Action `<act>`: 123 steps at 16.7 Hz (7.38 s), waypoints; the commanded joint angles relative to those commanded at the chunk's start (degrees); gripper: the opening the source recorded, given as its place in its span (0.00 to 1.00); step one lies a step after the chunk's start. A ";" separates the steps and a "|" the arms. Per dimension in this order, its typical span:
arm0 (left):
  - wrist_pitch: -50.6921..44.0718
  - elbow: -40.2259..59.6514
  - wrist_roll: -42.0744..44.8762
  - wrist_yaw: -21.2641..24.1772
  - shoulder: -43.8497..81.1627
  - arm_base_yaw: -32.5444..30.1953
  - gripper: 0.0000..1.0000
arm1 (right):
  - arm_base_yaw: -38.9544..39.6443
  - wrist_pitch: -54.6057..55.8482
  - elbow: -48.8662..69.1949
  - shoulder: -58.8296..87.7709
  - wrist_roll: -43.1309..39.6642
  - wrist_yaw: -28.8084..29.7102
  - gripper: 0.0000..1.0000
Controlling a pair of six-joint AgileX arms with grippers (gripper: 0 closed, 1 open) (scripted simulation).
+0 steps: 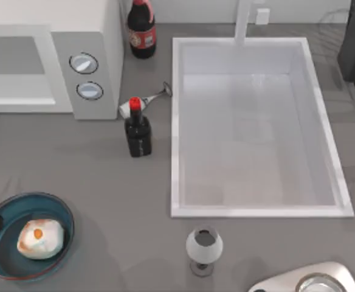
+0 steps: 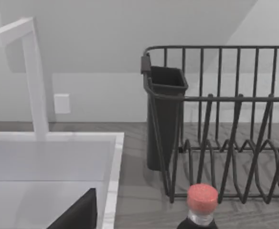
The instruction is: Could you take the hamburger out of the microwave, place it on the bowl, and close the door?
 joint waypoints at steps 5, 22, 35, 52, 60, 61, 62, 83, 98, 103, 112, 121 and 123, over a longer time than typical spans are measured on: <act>0.00 0.00 0.00 0.00 0.00 0.00 0.00 | 0.00 0.00 0.00 0.00 0.00 0.00 1.00; 11.82 -1.59 0.14 -4.29 10.04 -4.18 0.00 | 0.00 0.00 0.00 0.00 0.00 0.00 1.00; 37.15 -5.24 0.42 12.98 31.77 12.96 0.00 | 0.00 0.00 0.00 0.00 0.00 0.00 1.00; 61.12 -5.39 0.72 12.07 55.26 11.80 0.00 | 0.00 0.00 0.00 0.00 0.00 0.00 1.00; 55.12 2.46 6.17 13.52 59.22 16.15 0.00 | 0.00 0.00 0.00 0.00 0.00 0.00 1.00; 52.18 5.10 8.51 14.20 60.51 18.13 0.00 | 0.00 0.00 0.00 0.00 0.00 0.00 1.00; 48.67 8.23 11.13 15.00 61.99 20.37 0.00 | 0.00 0.00 0.00 0.00 0.00 0.00 1.00; -42.75 76.83 52.18 38.20 98.28 59.51 0.00 | 0.00 0.00 0.00 0.00 0.00 0.00 1.00; -22.55 63.34 52.46 38.33 104.61 59.66 0.00 | 0.00 0.00 0.00 0.00 0.00 0.00 1.00; -20.58 61.56 52.49 38.36 105.47 59.70 0.00 | 0.00 0.00 0.00 0.00 0.00 0.00 1.00; -13.64 45.64 44.33 34.63 92.22 52.11 0.00 | 0.00 0.00 0.00 0.00 0.00 0.00 1.00; -10.45 39.31 40.12 32.63 86.53 48.50 0.00 | 0.00 0.00 0.00 0.00 0.00 0.00 1.00; -9.47 36.40 36.98 30.51 83.31 45.25 0.00 | 0.00 0.00 0.00 0.00 0.00 0.00 1.00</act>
